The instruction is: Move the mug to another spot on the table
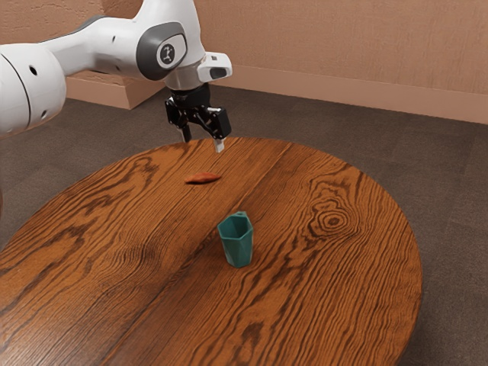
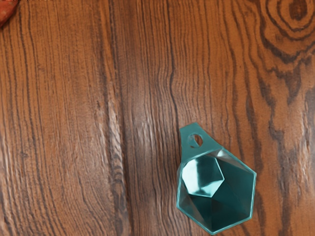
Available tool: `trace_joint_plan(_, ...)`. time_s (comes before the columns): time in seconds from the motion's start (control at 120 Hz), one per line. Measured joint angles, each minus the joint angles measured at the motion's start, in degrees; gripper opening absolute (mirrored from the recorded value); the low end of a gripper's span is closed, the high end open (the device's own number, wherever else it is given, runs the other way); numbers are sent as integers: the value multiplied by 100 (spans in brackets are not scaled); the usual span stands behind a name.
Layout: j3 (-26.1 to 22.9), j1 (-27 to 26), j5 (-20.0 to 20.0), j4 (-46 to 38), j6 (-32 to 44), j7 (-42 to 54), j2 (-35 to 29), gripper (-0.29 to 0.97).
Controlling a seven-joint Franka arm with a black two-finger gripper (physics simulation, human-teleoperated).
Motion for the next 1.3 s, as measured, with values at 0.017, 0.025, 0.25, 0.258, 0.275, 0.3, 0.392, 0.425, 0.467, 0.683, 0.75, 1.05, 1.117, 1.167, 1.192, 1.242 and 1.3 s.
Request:
trace_joint_plan(0.017, 0, 1, 0, 1, 0, 2, 0, 68)
trace_joint_plan(0.025, 0, 1, 0, 2, 0, 3, 0, 68)
trace_joint_plan(0.25, -45, -36, 107, 250, -113, -75, 309, 68)
trace_joint_plan(0.258, -46, -36, 116, 303, -124, -80, 353, 68)
trace_joint_plan(0.275, -48, -36, 133, 430, -156, -91, 452, 68)
trace_joint_plan(0.3, -49, -35, 152, 674, -228, -106, 626, 68)
trace_joint_plan(0.392, -49, 39, 79, 1537, -545, -158, 1341, 68)
trace_joint_plan(0.425, -49, 97, 3, 1738, -639, -176, 1578, 68)
trace_joint_plan(0.467, -44, 164, -101, 1938, -743, -197, 1842, 68)
trace_joint_plan(0.683, 21, 344, -786, 2398, -1128, -357, 2588, 68)
trace_joint_plan(0.75, 19, 352, -967, 2412, -1167, -434, 2690, 68)
trace_joint_plan(1.05, 33, 429, -1563, 2534, -1053, -717, 3205, 68)
trace_joint_plan(1.117, 37, 453, -1608, 2535, -1023, -764, 3289, 68)
trace_joint_plan(1.167, 54, 469, -1628, 2536, -1007, -795, 3327, 68)
trace_joint_plan(1.192, 64, 482, -1636, 2536, -1001, -810, 3352, 68)
trace_joint_plan(1.242, 73, 501, -1647, 2536, -991, -837, 3392, 68)
trace_joint_plan(1.3, 76, 509, -1656, 2535, -981, -867, 3432, 68)
